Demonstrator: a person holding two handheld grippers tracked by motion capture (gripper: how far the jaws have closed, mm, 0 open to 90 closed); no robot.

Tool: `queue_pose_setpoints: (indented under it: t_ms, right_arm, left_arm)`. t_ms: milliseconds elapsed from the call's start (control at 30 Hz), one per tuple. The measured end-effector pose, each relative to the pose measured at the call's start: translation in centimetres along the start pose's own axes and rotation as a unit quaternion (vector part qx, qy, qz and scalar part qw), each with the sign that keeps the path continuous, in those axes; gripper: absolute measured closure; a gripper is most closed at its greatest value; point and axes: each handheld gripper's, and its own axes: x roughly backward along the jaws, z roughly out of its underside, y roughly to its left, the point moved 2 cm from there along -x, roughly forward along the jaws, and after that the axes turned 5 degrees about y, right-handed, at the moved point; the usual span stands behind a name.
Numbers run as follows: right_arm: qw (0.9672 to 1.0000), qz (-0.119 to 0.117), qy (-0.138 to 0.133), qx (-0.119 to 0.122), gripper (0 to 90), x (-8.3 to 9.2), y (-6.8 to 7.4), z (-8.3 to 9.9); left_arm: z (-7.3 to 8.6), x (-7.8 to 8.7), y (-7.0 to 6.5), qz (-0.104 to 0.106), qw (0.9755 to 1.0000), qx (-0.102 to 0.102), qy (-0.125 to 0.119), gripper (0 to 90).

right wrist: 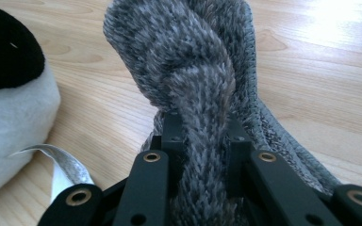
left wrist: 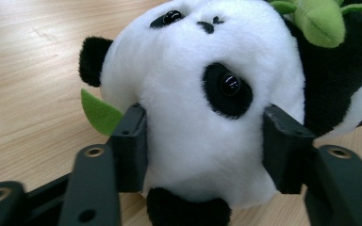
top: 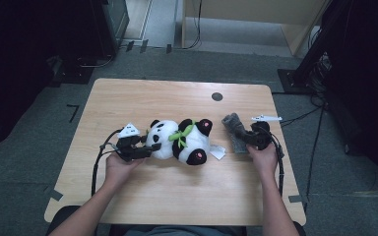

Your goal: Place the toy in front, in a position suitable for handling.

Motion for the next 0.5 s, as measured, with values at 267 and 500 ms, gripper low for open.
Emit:
queue_pose_setpoints:
  t_ms: [267, 500]
  right_arm:
    - [1.0, -0.005, 0.003, 0.004, 77.8, 0.5, 0.9, -0.4]
    - [0.9999, -0.015, -0.001, 0.008, 77.7, 1.2, 1.8, -0.8]
  left_arm:
    - [-0.2, 0.2, 0.1, 0.012, 0.9998, -0.009, -0.009, 26.9]
    - [-0.9, 0.6, 0.4, 0.028, 0.9995, -0.008, -0.008, 22.4]
